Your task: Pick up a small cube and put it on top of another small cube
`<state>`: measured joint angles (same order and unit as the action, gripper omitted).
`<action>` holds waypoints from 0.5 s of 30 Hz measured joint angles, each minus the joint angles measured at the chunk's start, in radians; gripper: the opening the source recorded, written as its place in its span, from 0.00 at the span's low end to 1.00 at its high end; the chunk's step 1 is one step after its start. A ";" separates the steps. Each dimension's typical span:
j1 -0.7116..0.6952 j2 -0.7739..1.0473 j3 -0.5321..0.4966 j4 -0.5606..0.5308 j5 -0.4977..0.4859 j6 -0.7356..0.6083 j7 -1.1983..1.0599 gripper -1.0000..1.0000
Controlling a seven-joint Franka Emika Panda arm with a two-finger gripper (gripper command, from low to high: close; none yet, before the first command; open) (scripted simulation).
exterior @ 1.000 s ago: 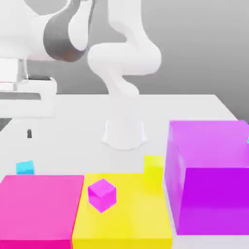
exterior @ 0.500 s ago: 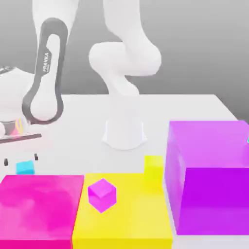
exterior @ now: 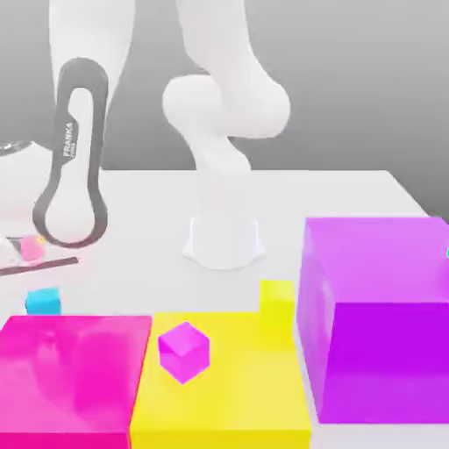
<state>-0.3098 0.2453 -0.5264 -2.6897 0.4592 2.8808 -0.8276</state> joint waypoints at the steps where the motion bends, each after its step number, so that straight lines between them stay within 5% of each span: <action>1: 0.025 -0.026 -0.035 -0.008 -0.049 -0.015 0.037 0.00; 5: 0.096 -0.142 -0.119 -0.041 -0.246 -0.078 0.184 0.00; 15: 0.337 -0.443 0.092 -0.124 -0.461 -0.273 0.354 0.00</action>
<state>0.0270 -0.1976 -0.4345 -2.8133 -0.0014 2.6075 -0.4733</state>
